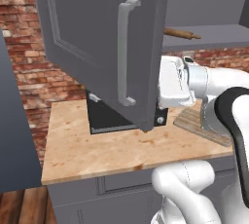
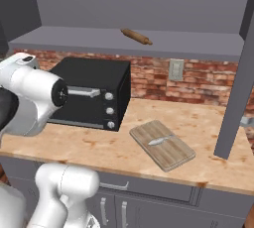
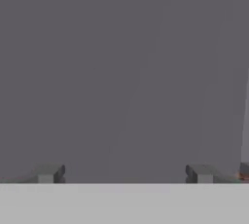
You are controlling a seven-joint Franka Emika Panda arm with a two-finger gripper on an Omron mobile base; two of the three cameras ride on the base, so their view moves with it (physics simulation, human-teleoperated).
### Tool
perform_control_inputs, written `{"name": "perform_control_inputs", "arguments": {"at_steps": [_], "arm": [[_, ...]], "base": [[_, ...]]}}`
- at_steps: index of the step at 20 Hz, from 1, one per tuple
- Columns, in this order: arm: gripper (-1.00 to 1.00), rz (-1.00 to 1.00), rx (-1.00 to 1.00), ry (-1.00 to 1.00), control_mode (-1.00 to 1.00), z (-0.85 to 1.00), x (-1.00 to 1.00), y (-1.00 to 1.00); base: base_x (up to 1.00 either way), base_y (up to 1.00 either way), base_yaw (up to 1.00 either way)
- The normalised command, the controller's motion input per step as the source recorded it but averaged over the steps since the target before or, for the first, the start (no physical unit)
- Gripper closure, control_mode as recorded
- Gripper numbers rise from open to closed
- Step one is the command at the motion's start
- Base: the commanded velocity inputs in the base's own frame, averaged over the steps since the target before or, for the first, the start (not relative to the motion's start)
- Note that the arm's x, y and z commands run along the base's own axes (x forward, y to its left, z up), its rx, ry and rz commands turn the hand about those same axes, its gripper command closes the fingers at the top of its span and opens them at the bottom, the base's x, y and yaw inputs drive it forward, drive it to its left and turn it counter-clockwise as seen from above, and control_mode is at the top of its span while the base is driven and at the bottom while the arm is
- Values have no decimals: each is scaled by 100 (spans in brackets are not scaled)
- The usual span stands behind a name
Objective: Open the cabinet, retrieve the rolling pin, and place it next to the meat on the cutting board to prepare for tenderizing.
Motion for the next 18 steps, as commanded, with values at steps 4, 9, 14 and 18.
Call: {"name": "perform_control_inputs", "arguments": {"at_steps": [4,9,14,18], "arm": [[-100,3,-12,0,-100,0,-19,100],[-100,1,-13,3,-100,0,-1,100],[-100,1,-15,6,-100,-12,5,100],[-100,6,-19,6,-100,-32,4,76]], "base": [[0,0,0],[0,0,0],[0,0,0],[0,0,0]]}}
